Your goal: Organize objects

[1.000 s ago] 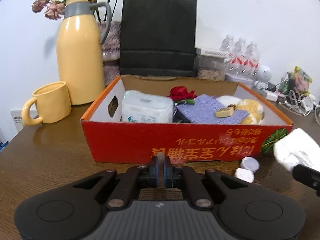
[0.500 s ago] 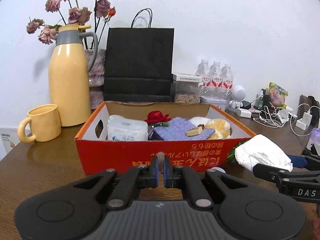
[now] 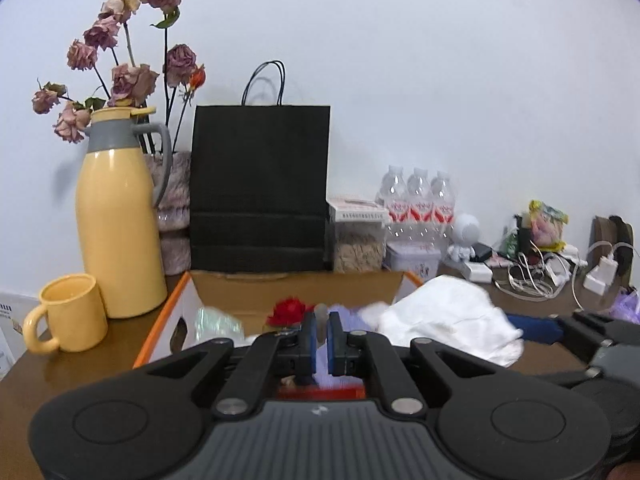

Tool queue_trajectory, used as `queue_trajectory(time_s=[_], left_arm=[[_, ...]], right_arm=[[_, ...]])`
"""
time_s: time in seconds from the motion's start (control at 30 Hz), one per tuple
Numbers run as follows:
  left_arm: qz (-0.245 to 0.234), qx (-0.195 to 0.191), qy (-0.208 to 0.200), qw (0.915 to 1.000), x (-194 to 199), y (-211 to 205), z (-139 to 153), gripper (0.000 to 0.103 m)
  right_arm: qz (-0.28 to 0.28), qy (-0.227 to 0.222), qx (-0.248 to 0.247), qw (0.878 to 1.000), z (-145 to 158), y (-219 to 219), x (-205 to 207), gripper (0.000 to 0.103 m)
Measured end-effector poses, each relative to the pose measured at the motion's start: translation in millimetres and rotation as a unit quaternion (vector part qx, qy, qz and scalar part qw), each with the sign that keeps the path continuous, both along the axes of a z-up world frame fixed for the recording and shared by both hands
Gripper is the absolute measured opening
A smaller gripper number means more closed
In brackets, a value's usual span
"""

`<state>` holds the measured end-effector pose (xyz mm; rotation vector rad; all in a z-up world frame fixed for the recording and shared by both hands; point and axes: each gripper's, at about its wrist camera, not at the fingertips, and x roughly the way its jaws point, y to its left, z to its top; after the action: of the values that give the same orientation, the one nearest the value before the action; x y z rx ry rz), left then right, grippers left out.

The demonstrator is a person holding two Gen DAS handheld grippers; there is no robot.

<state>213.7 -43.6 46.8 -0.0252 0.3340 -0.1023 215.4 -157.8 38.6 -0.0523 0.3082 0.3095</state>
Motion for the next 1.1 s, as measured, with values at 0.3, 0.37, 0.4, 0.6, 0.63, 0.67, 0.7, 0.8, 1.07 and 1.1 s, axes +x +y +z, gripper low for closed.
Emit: queue_trajectory(time_s=[0.3, 0.37, 0.4, 0.6, 0.63, 0.67, 0.7, 0.8, 1.07, 1.1], left_arm=[[0.034, -0.017, 0.004, 0.9993, 52.3, 2.2, 5.0, 0.004], [0.042, -0.016, 0.008, 0.999, 63.9, 3.9, 2.7, 0.004], [0.045, -0.015, 0.009, 0.9988, 69.2, 4.7, 1.4, 0.004], [0.067, -0.005, 0.029, 0.9973, 98.5, 10.9, -8.0, 0.004], [0.069, -0.005, 0.032, 0.9971, 102.1, 12.2, -9.4, 0.004], [0.07, -0.004, 0.035, 0.9969, 106.3, 13.6, -11.2, 0.004], [0.071, -0.003, 0.038, 0.9967, 109.0, 14.5, -12.7, 0.004], [0.07, 0.001, 0.046, 0.9965, 114.1, 14.8, -17.0, 0.004], [0.103, 0.004, 0.038, 0.994, 113.0, 19.2, -16.7, 0.076], [0.11, 0.007, 0.037, 0.9932, 113.1, 19.5, -16.4, 0.091]], right_arm=[[-0.001, 0.011, 0.004, 1.0, -1.8, 22.5, 52.0, 0.084], [-0.004, 0.014, 0.006, 1.0, -4.1, 22.6, 61.3, 0.084], [-0.006, 0.015, 0.008, 1.0, -5.2, 21.7, 65.9, 0.084], [-0.017, 0.023, 0.013, 1.0, -11.0, 13.6, 88.4, 0.084], [-0.018, 0.025, 0.013, 0.999, -12.5, 12.4, 91.7, 0.084], [-0.02, 0.028, 0.012, 0.999, -13.9, 11.7, 94.4, 0.084], [-0.02, 0.032, 0.012, 0.999, -15.7, 11.1, 96.8, 0.084], [-0.018, 0.039, 0.009, 0.999, -19.7, 11.1, 101.1, 0.084], [-0.022, 0.035, -0.004, 0.999, -20.2, 13.9, 95.6, 0.103], [-0.024, 0.036, -0.004, 0.999, -19.9, 14.0, 95.8, 0.103]])
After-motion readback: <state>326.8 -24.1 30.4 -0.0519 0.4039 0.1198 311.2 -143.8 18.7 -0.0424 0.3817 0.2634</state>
